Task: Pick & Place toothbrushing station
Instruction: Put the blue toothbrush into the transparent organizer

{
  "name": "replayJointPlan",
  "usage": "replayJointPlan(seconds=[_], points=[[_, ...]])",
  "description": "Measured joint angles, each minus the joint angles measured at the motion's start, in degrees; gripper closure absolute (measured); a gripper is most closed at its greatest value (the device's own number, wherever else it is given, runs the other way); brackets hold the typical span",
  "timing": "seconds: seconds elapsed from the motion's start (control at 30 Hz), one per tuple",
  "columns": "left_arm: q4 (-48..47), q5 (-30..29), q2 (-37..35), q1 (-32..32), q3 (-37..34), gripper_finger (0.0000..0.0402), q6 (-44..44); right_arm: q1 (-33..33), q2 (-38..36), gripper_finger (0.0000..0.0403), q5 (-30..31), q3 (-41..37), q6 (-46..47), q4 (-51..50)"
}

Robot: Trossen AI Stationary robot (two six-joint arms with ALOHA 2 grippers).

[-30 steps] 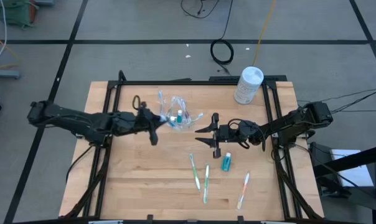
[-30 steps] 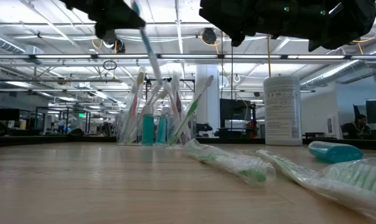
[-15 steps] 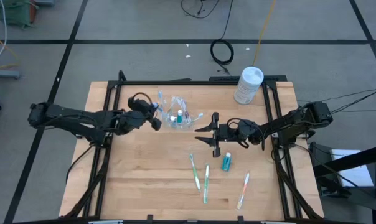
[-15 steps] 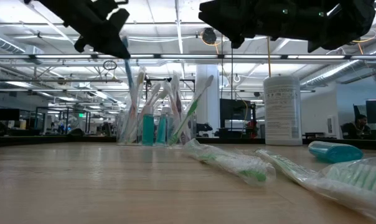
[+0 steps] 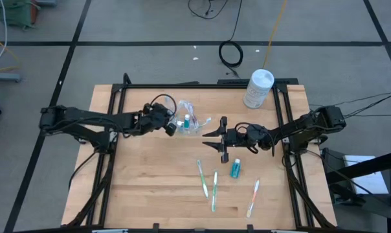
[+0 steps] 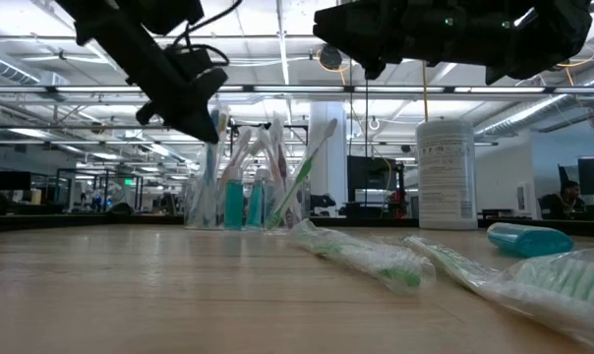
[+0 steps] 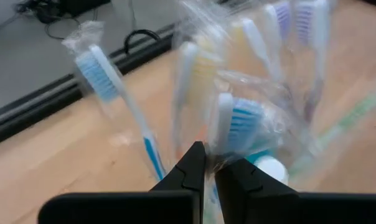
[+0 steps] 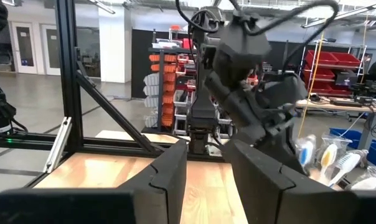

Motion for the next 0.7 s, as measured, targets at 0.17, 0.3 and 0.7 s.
replayJointPlan(seconds=[0.17,0.3,0.7], points=[[0.7,0.0,2.0,1.1,0.0,0.0372,-0.3,0.0,0.0,0.0287,0.0,0.0,0.0,-0.1],[1.5,-0.7,2.1,1.3,-0.1,0.0346,0.2,0.0,0.0,0.0287,0.0,0.0,0.0,-0.1],[1.3,1.5,-0.3,0.3,-0.1,0.0265,8.4,0.0,0.0,0.0287,-0.3,0.0,0.0,-3.0]])
